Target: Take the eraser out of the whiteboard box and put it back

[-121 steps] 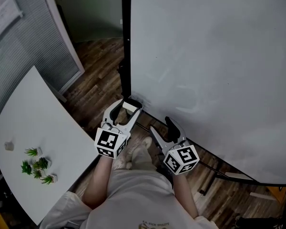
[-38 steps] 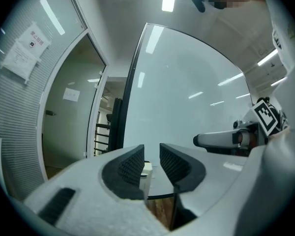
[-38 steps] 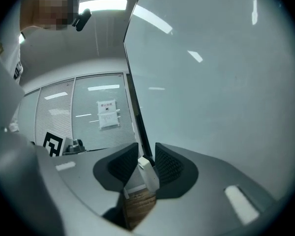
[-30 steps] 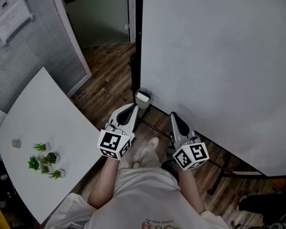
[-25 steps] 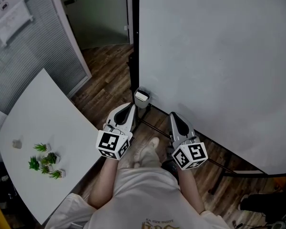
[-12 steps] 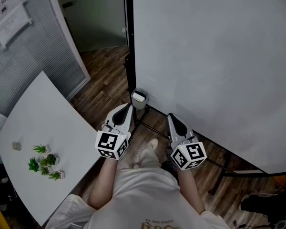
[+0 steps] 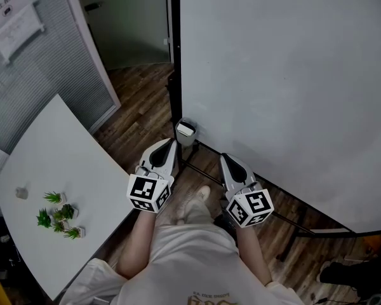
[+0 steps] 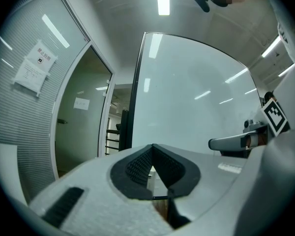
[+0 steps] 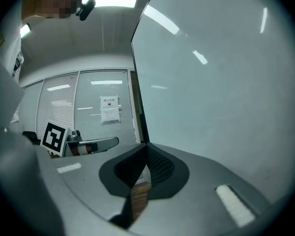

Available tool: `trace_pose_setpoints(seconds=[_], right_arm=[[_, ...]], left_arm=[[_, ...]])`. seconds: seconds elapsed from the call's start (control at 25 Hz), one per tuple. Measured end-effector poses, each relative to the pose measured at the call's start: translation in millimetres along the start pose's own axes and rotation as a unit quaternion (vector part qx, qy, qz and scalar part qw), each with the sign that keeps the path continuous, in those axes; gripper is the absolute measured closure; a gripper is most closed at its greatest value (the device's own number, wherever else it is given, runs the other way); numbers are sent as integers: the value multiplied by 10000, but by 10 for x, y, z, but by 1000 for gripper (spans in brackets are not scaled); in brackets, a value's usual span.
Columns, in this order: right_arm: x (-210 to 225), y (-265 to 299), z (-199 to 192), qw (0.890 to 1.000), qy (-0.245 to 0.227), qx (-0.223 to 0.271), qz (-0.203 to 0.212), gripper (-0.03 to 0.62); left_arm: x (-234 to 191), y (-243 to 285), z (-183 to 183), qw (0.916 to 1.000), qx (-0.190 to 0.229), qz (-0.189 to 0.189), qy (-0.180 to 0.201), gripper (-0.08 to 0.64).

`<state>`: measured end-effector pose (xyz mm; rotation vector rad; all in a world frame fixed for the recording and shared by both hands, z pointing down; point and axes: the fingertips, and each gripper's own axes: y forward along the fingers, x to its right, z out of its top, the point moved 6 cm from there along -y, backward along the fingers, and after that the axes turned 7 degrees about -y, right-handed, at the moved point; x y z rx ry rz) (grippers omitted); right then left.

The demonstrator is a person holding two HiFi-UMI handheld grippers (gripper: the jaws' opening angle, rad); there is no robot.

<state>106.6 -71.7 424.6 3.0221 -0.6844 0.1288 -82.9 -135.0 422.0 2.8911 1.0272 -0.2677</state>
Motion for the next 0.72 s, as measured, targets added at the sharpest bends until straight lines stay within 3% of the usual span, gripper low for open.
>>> trace_pose_setpoints(seconds=[0.72], right_arm=[[-31, -40, -14, 10000, -36, 13, 6, 581]], left_arm=[[-18, -121, 18, 10000, 6, -41, 82, 554]])
